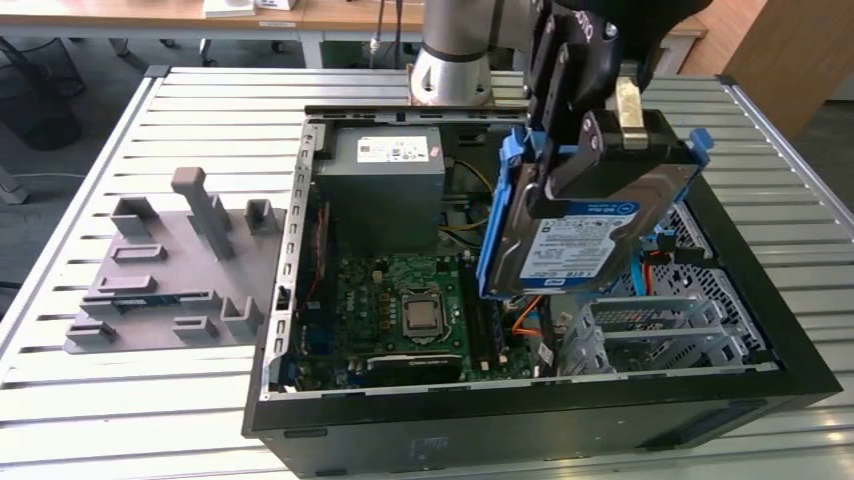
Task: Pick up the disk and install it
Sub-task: 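Insert the disk into the insertion slot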
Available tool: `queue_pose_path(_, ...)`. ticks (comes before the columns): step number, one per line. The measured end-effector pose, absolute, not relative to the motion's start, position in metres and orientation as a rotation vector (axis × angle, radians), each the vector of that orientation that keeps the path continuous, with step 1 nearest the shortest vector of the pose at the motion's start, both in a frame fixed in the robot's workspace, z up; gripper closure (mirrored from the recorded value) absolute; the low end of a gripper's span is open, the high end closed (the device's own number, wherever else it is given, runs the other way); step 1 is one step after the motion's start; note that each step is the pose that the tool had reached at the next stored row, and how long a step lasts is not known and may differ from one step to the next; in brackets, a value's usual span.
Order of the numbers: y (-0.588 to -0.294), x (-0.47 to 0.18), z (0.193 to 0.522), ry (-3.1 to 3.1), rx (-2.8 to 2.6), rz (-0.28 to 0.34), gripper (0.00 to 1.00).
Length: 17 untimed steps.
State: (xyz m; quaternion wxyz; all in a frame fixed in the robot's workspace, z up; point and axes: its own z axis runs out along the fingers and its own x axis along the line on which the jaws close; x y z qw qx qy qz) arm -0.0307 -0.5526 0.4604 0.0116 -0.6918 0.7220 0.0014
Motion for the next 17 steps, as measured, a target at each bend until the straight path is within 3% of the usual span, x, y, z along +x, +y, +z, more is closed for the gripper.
queue_pose_path(17, -0.5626, -0.0219, 0.4577, 2.252, -2.157, 0.004, 0.64)
